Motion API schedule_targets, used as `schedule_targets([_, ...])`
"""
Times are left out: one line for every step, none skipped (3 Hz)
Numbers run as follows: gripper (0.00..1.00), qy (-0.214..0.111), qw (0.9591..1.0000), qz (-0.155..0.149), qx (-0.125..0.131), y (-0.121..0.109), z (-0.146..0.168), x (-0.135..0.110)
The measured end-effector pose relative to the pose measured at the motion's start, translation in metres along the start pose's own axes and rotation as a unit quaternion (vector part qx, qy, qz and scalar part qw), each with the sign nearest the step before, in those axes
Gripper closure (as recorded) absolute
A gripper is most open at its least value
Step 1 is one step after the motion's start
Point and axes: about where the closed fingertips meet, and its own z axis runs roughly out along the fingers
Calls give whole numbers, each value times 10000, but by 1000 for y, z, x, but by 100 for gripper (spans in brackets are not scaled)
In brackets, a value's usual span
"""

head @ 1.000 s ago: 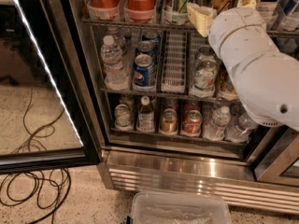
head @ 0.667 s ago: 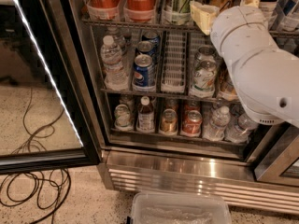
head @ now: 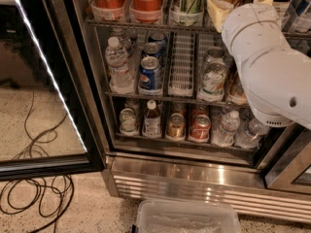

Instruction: Pick orange can from top shelf of fridge

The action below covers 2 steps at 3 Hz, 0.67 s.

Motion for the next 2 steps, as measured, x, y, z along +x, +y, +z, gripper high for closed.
schedule_targets([30, -82, 9997, 21, 239, -11, 6, -8])
schedule_targets([30, -143, 9993, 52, 352, -16, 12, -14])
